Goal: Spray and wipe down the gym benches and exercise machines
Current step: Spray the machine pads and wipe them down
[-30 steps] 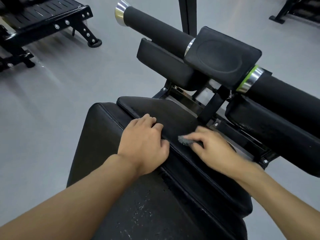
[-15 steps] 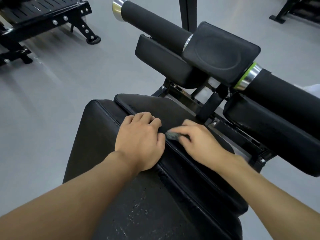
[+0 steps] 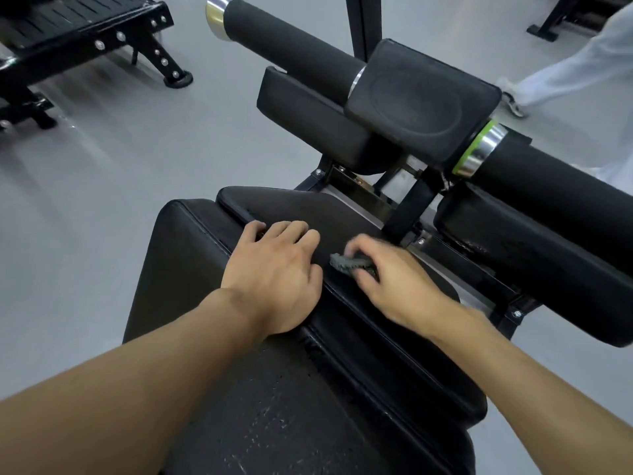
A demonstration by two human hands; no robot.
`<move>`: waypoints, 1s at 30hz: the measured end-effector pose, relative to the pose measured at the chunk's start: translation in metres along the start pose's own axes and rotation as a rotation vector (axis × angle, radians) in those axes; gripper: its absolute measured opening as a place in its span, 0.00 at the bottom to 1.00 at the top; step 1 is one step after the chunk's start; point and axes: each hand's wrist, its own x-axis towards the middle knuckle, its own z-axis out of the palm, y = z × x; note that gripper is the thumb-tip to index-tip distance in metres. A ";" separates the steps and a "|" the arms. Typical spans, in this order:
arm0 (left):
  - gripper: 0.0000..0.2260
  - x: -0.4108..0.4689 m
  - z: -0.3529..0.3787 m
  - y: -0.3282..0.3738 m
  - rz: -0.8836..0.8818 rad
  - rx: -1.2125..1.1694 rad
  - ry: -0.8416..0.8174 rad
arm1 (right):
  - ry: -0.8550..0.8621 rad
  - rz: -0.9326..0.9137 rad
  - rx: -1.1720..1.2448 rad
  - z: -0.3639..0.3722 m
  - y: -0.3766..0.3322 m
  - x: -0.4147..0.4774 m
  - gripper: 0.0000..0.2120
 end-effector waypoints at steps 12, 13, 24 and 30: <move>0.38 0.002 -0.001 -0.002 0.004 -0.037 -0.056 | 0.029 0.099 0.118 0.005 0.025 -0.007 0.08; 0.38 0.002 -0.001 -0.002 0.002 -0.044 -0.055 | 0.005 0.074 0.129 -0.001 0.026 -0.023 0.08; 0.37 0.001 -0.003 -0.001 0.000 -0.045 -0.044 | 0.043 0.098 0.092 0.004 0.056 -0.007 0.09; 0.36 0.001 -0.001 -0.002 0.003 -0.057 -0.029 | 0.061 0.216 0.069 0.013 0.063 0.027 0.07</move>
